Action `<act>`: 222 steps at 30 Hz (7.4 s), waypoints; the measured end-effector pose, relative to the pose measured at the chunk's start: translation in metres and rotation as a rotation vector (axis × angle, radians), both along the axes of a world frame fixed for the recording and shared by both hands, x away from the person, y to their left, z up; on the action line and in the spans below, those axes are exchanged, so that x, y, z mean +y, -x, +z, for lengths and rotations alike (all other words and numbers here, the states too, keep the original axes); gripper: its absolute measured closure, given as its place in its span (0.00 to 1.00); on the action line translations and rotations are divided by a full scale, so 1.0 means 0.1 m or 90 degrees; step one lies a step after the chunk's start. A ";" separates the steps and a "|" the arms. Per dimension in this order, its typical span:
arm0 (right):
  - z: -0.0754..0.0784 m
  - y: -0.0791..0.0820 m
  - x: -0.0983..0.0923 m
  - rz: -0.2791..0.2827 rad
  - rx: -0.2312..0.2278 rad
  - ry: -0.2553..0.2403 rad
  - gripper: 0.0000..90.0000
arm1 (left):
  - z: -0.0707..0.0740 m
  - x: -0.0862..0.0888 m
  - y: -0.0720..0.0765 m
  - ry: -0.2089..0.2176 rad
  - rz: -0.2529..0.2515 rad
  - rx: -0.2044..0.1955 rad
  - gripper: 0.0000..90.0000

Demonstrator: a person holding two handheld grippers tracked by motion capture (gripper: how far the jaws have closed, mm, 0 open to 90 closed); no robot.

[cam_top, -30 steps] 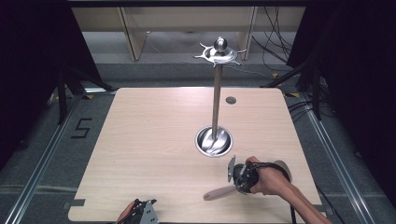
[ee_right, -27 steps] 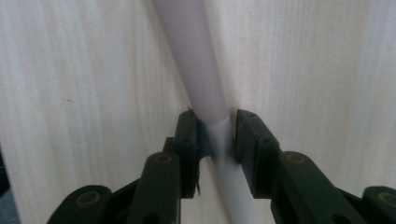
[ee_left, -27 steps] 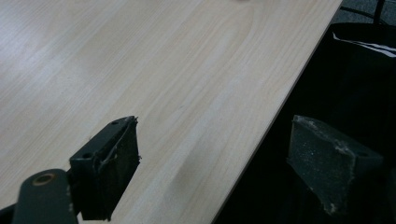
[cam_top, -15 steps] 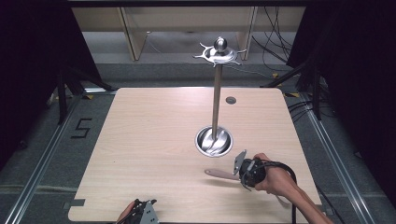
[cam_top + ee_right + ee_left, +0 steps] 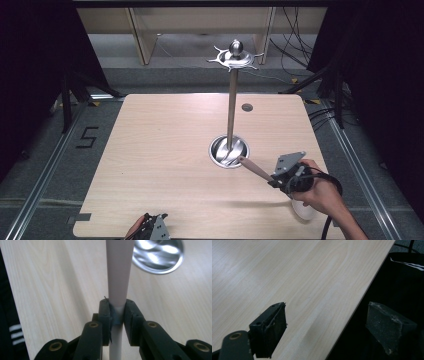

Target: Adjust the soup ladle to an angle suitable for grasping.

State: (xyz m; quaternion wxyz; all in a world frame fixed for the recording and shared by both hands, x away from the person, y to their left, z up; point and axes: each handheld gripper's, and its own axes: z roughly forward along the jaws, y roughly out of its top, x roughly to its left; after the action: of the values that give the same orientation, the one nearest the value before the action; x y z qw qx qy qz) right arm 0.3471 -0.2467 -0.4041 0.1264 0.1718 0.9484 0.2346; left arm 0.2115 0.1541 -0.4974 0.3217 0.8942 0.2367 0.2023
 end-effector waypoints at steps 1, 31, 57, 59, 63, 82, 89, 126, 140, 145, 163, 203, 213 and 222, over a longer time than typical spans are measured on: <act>0.00 0.00 0.00 0.000 0.000 0.000 0.86 | 0.00 0.00 0.00 0.002 0.000 0.001 0.17; 0.28 0.28 -0.43 -0.072 -0.093 -0.274 0.86 | 0.00 0.00 0.00 0.016 0.002 0.007 0.17; 0.84 -0.13 -0.19 -0.070 -0.134 -0.303 0.86 | 0.01 0.00 0.00 0.013 -0.008 -0.001 0.17; 0.85 -0.15 -0.18 -0.071 -0.131 -0.305 0.86 | 0.02 0.00 0.00 0.004 -0.004 -0.009 0.17; 0.89 -0.23 -0.15 -0.083 -0.136 -0.307 0.86 | 0.01 0.00 -0.01 0.007 -0.007 -0.003 0.17; 1.14 -0.52 0.00 -0.073 -0.135 -0.314 0.86 | 0.01 0.00 0.00 0.009 -0.006 0.008 0.17; 1.21 -0.60 0.07 -0.074 -0.127 -0.307 0.86 | 0.01 0.00 0.00 0.015 -0.010 0.002 0.17; 1.25 -0.88 0.21 -0.068 -0.085 -0.323 0.86 | 0.01 0.00 0.00 0.018 -0.005 0.000 0.17; 1.22 -0.95 0.28 -0.077 -0.083 -0.315 0.86 | 0.03 0.01 0.00 0.002 -0.008 -0.008 0.17; 1.21 -0.95 0.29 -0.073 -0.064 -0.317 0.86 | 0.01 -0.01 0.01 0.022 -0.004 0.003 0.17; 1.20 -0.91 0.31 -0.074 -0.089 -0.320 0.85 | 0.01 0.00 0.00 0.009 -0.013 -0.002 0.17; 1.08 -0.57 0.05 -0.141 -0.141 -0.383 0.48 | 0.02 0.00 0.01 0.026 -0.003 0.001 0.17; 0.95 -0.43 -0.06 -0.161 -0.153 -0.401 0.44 | 0.02 0.01 0.00 0.020 0.001 -0.009 0.17; 0.78 -0.31 -0.14 -0.178 -0.148 -0.395 0.42 | 0.03 0.02 -0.01 0.008 -0.001 -0.010 0.17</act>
State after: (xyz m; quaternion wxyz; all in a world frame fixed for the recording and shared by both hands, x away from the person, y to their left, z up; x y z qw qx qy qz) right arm 0.3784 -0.2608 -0.3266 0.2061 0.3021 0.7788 0.5097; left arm 0.2124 0.1557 -0.4948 0.3288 0.8908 0.2350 0.2075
